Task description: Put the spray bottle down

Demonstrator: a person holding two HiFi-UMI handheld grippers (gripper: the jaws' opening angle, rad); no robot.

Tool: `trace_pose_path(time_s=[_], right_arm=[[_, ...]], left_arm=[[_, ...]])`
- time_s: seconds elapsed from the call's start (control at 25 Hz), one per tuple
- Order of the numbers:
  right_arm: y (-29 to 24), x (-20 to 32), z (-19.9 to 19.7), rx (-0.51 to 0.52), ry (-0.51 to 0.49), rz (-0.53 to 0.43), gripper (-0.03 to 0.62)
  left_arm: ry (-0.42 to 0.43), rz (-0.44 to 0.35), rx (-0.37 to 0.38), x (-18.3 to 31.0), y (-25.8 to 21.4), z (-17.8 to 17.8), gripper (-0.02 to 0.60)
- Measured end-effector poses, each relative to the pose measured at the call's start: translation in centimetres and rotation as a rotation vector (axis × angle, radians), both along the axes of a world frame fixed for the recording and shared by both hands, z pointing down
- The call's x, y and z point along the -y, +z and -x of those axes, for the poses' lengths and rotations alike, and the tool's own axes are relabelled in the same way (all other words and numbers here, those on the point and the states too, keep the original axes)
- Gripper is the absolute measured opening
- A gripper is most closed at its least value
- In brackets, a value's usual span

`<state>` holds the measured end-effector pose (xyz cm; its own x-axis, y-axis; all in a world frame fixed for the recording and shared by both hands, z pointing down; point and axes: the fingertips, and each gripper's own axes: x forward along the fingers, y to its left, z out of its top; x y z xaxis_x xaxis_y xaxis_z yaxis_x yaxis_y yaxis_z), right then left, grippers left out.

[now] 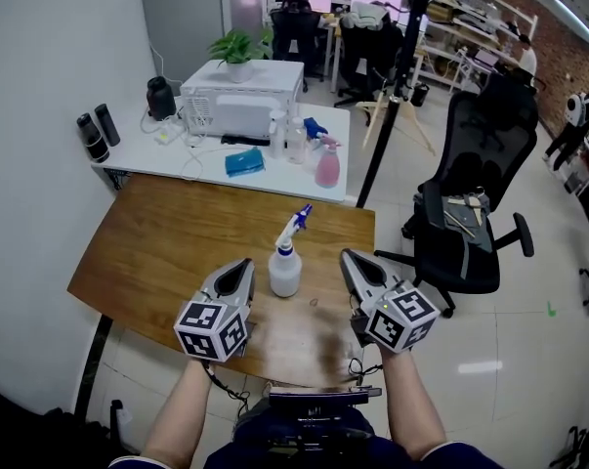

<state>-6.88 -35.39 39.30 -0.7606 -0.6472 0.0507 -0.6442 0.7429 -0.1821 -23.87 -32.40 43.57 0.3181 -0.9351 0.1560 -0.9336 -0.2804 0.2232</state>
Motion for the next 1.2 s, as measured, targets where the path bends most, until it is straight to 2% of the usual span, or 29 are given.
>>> trace_pose_path(time_s=[1.2], right_arm=[[0.0,-1.1,1.8,-0.020,-0.074,0.005,0.006]], left_arm=[[-0.002,0.017,-0.009,-1.0,0.3,0.1,0.000]])
